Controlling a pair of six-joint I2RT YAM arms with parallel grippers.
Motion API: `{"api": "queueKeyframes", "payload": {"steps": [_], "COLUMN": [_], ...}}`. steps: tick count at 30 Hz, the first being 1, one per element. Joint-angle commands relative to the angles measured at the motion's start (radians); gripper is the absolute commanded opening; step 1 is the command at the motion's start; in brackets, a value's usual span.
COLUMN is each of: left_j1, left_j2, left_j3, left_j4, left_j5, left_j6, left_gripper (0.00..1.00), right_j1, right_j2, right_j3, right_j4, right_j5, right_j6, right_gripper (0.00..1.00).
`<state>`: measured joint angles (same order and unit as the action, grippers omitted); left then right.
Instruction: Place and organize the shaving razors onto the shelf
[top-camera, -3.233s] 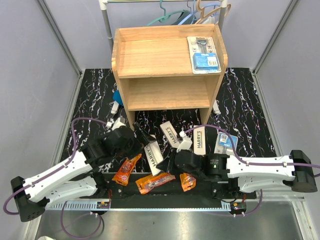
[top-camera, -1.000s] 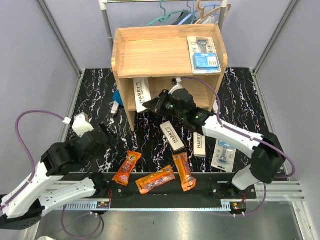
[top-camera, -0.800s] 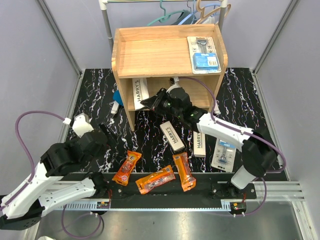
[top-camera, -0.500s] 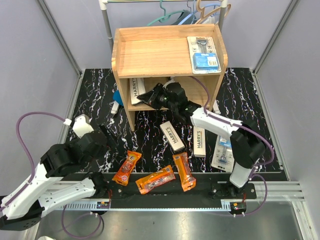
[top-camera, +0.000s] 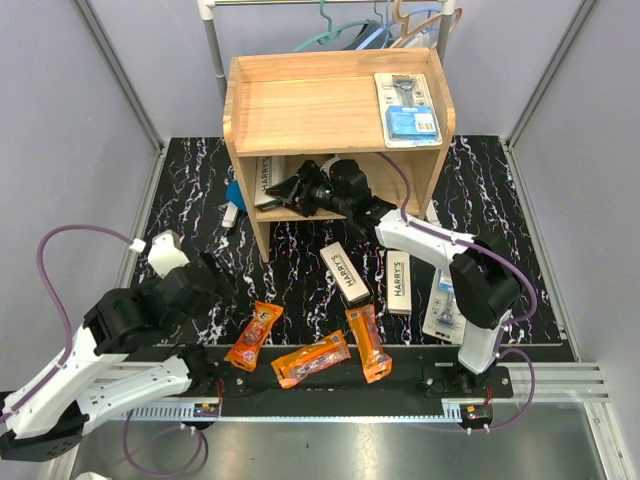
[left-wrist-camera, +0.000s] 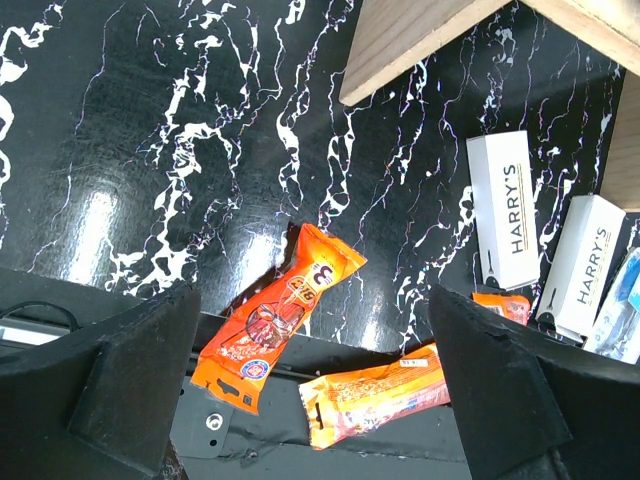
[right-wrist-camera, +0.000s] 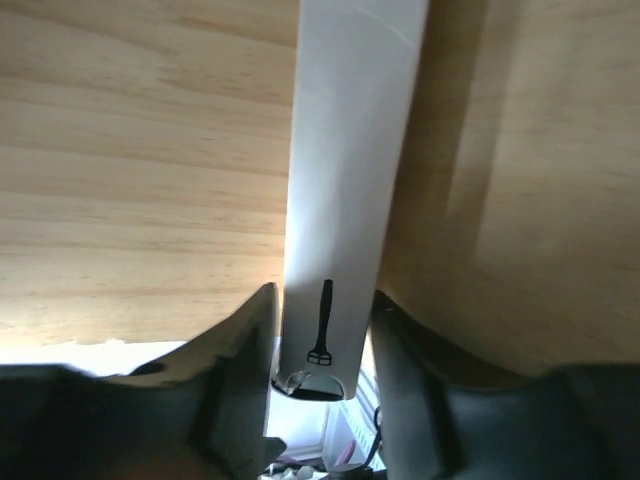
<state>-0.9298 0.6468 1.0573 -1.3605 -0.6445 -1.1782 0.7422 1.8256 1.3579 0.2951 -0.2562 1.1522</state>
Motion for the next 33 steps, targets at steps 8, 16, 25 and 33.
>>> {"api": "queueKeyframes", "payload": {"steps": [8,16,25,33], "left_j1": [0.002,0.002,0.0,0.002], "left_j2": [-0.016,-0.012,0.004,0.07], "left_j3": [-0.014,-0.02,-0.025,0.0], "left_j4": [0.011,0.024,0.072,0.109], "left_j5": [0.014,0.02,0.035,0.054], "left_j6": [-0.003,0.002,0.031,0.077], "left_gripper": [0.99,0.99,0.99,0.99], "right_j1": [-0.003,-0.003,0.0,0.029], "right_j2": [-0.064,-0.146,-0.19,-0.149], "right_j3": [0.043,-0.012,-0.016,0.102], "right_j4": [-0.157,-0.264,-0.356,-0.5], "right_j5": [0.011,0.087,0.11,0.136], "right_j6": [-0.046,-0.06,-0.098,-0.175], "right_gripper": [0.73,0.83,0.84,0.83]}}
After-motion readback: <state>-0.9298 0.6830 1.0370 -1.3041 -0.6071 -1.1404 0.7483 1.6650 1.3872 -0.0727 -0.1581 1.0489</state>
